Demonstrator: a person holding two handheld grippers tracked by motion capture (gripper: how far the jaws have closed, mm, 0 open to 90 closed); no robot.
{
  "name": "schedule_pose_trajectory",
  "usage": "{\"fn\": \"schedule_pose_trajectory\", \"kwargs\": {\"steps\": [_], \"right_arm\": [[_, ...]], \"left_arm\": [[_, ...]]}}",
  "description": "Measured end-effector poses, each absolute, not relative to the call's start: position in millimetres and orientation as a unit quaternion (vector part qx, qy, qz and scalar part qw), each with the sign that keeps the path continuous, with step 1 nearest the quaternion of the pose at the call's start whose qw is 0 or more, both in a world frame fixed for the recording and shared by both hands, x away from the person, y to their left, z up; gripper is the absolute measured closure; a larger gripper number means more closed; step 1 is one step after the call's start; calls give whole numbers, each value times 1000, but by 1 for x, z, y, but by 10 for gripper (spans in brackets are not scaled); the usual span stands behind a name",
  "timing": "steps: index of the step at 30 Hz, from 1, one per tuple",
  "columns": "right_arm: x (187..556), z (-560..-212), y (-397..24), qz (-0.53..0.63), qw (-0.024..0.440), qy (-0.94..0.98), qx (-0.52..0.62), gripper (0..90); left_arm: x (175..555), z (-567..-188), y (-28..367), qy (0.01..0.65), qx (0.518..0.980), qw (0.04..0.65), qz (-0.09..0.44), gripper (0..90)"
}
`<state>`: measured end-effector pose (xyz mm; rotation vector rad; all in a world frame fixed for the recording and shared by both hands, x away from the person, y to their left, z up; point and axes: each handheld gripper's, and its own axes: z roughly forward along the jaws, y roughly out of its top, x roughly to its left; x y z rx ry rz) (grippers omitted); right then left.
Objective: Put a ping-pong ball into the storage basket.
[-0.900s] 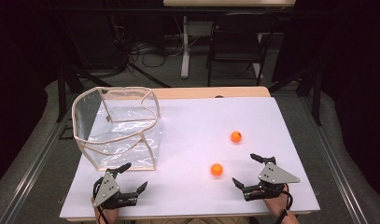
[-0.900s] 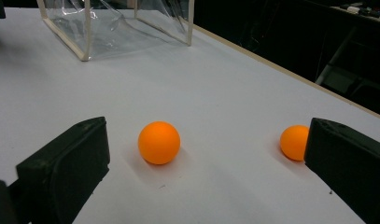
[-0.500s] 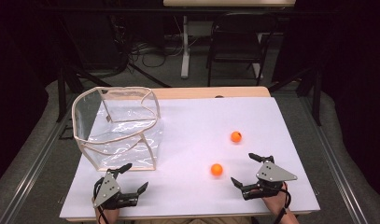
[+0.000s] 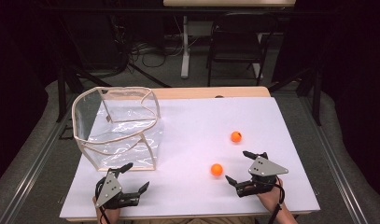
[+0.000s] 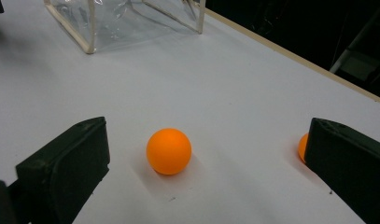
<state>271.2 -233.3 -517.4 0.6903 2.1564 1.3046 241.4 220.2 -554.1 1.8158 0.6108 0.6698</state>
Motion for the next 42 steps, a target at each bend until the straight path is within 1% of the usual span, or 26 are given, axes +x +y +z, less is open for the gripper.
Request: {"fn": "schedule_pose_trajectory", "kwargs": {"steps": [3,20,42], "right_arm": [[275,-516,-229,474,250,803,261,0],[283,-508,-221,458,243,814,264,0],[302,-505,-196,431,211,839,256,0]], "left_arm": [[242,-554,222,258,757,531,280,157],[244,-554,222,260,759,529,276,156],[243,-554,222,260,760,527,278,157]]}}
